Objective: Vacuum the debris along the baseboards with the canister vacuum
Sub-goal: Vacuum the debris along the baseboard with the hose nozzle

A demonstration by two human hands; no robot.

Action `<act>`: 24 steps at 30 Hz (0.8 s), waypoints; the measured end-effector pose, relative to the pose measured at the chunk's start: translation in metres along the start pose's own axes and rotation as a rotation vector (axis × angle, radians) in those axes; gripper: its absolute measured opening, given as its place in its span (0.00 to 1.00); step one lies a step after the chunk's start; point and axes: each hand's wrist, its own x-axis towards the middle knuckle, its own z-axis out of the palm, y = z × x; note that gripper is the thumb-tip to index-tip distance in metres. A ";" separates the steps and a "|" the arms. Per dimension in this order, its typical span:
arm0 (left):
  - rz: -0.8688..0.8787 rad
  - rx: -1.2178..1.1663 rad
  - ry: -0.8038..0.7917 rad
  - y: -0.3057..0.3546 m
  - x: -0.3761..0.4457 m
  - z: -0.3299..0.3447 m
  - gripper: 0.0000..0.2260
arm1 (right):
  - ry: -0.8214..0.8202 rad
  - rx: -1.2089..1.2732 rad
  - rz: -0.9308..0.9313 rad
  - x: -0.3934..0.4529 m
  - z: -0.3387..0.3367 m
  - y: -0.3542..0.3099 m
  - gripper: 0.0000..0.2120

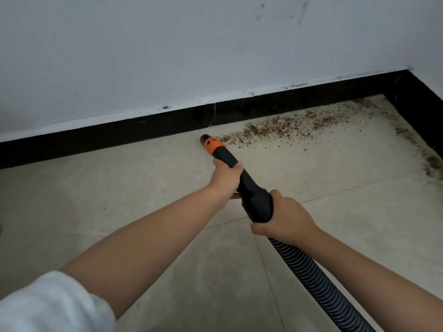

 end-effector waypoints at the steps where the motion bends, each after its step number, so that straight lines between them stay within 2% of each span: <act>1: 0.002 -0.009 0.001 0.003 0.002 -0.003 0.28 | -0.009 -0.006 -0.008 0.005 -0.002 -0.002 0.24; 5: -0.029 -0.114 -0.021 0.009 0.005 -0.020 0.28 | -0.081 0.005 -0.069 0.019 -0.012 -0.005 0.23; 8: -0.072 -0.196 -0.001 0.005 -0.002 -0.033 0.24 | -0.155 0.005 -0.135 0.021 -0.018 -0.002 0.22; 14: -0.054 -0.303 0.165 -0.036 -0.034 -0.053 0.14 | -0.323 -0.058 -0.277 0.016 -0.007 -0.011 0.21; 19: -0.039 -0.398 0.338 -0.064 -0.046 -0.076 0.22 | -0.408 -0.115 -0.392 0.021 0.010 -0.035 0.21; 24: -0.028 -0.459 0.461 -0.078 -0.054 -0.104 0.24 | -0.451 -0.184 -0.485 0.025 0.024 -0.065 0.21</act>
